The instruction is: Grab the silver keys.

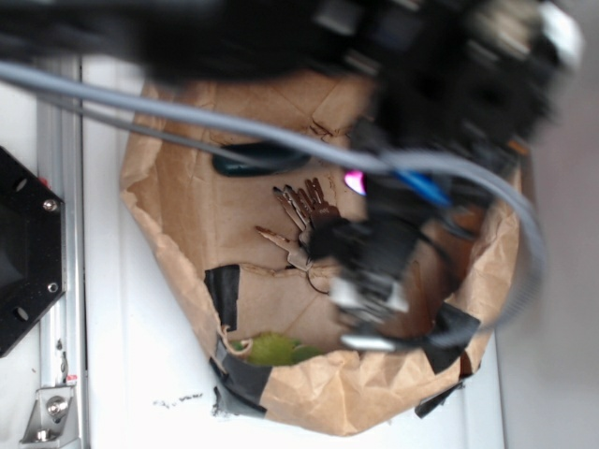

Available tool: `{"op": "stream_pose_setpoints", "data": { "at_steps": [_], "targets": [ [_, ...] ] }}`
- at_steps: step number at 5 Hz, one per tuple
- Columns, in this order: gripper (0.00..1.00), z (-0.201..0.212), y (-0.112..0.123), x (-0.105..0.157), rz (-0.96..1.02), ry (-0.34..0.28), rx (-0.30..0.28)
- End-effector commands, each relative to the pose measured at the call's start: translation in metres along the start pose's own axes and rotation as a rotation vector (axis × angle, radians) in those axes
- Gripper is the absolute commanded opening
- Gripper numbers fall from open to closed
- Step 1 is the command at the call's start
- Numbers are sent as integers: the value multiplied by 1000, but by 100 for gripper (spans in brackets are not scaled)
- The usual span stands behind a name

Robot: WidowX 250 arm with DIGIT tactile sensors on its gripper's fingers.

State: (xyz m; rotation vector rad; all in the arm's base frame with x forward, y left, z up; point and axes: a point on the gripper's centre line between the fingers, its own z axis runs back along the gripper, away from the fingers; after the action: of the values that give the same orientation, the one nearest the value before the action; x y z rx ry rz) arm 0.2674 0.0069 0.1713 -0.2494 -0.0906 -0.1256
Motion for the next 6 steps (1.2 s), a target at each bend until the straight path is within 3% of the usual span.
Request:
{"op": "stream_pose_setpoints", "data": {
  "at_steps": [1,5,6],
  "targets": [
    [100,3,5,-2,-12,-30,111],
    [100,3,5,-2,-12,-30,111],
    [100,-15,7,0,-10,-32,96]
  ]
}}
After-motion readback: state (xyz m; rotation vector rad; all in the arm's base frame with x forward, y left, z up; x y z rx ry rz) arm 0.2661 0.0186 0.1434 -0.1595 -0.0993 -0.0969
